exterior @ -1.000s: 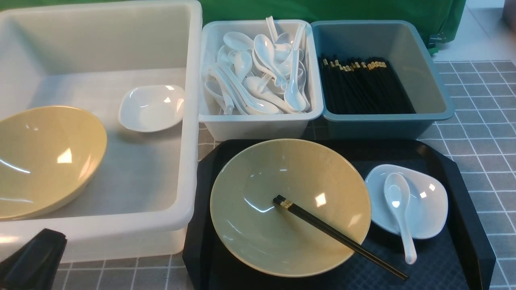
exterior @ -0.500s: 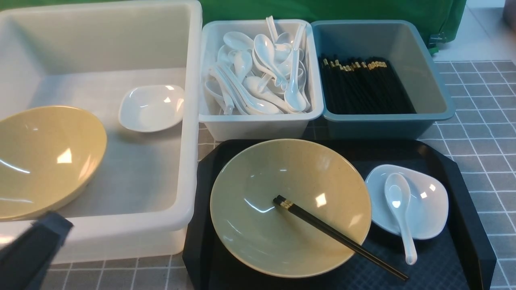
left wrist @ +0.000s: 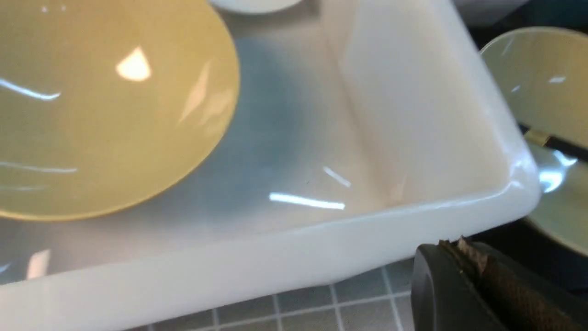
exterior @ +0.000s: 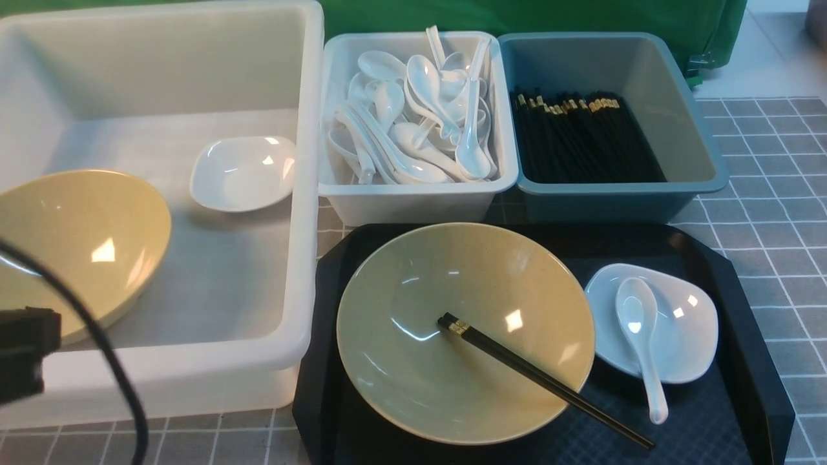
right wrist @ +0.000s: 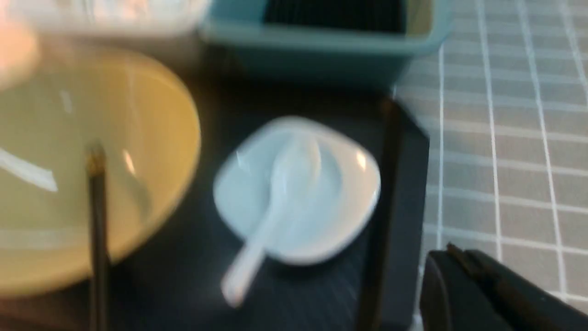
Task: On grey table put chopsticks spoon bowls plates into blue grey white boxes.
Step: 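Reach down and grasp the white spoon resting in the bowl with the right gripper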
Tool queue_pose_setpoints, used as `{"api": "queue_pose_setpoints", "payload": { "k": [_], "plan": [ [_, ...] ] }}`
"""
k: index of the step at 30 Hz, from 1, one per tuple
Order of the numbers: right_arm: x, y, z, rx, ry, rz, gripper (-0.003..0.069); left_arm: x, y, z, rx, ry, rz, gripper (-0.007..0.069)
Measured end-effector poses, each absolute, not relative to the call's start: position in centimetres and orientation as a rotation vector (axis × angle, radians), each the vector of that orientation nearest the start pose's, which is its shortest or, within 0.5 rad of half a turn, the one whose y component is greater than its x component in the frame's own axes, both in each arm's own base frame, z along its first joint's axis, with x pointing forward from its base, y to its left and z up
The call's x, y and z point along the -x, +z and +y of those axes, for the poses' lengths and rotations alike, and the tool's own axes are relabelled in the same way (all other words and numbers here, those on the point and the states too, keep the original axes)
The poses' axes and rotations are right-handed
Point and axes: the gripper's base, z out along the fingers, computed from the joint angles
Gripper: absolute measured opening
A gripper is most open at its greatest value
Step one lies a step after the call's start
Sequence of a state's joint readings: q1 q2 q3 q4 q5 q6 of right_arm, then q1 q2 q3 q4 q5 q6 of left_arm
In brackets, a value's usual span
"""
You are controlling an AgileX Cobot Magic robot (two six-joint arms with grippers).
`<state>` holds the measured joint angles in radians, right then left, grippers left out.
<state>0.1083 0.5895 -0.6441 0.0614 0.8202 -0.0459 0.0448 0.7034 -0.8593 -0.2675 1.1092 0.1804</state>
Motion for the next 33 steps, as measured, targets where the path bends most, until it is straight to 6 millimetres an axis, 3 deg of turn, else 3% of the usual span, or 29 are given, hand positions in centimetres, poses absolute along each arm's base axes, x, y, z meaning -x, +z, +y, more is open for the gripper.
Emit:
{"api": "queue_pose_setpoints", "payload": {
  "k": [3, 4, 8, 9, 11, 14, 20, 21, 23, 26, 28, 33],
  "plan": [
    [-11.6, 31.4, 1.8, 0.240, 0.079, 2.332, 0.0033, -11.7, 35.3, -1.9, -0.208, -0.220, 2.483, -0.0011],
    [-12.6, 31.4, 2.2, 0.298, 0.085, 2.387, 0.0033, -12.7, 35.2, -2.8, -0.320, -0.236, 2.545, -0.0011],
    [-14.0, 31.3, 3.3, 0.402, 0.110, 2.463, 0.0033, -13.9, 35.1, -4.4, -0.491, -0.246, 2.598, -0.0011],
    [-15.0, 31.1, 4.1, 0.470, 0.125, 2.516, 0.0033, -14.8, 34.9, -5.7, -0.607, -0.240, 2.618, -0.0011],
    [-15.6, 31.0, 4.6, 0.507, 0.130, 2.545, 0.0033, -15.4, 35.1, -6.5, -0.674, -0.228, 2.616, -0.0011],
    [-18.5, 30.6, 6.4, 0.605, 0.144, 2.638, 0.0035, -17.5, 35.5, -10.0, -0.847, -0.216, 2.580, -0.0011],
    [-22.1, 29.7, 7.7, 0.631, 0.139, 2.709, 0.0071, -19.0, 36.5, -15.2, -1.045, -0.265, 2.482, -0.0011],
    [-23.0, 29.3, 7.9, 0.635, 0.136, 2.729, 0.0104, -19.0, 36.7, -16.7, -1.104, -0.279, 2.454, -0.0011],
    [-23.5, 28.7, 8.1, 0.639, 0.133, 2.751, 0.0134, -19.1, 36.7, -17.5, -1.139, -0.286, 2.437, -0.0011],
    [-25.1, 27.5, 8.6, 0.648, 0.128, 2.797, 0.0272, -19.0, 36.0, -19.5, -1.246, -0.288, 2.414, -0.0011],
    [-26.1, 26.8, 8.9, 0.652, 0.127, 2.824, 0.0366, -19.1, 35.3, -20.1, -1.283, -0.282, 2.422, -0.0011],
    [-28.1, 25.3, 9.6, 0.597, 0.131, 2.863, 0.0499, -19.5, 34.4, -20.7, -1.302, -0.272, 2.448, -0.0011]
  ]
}}
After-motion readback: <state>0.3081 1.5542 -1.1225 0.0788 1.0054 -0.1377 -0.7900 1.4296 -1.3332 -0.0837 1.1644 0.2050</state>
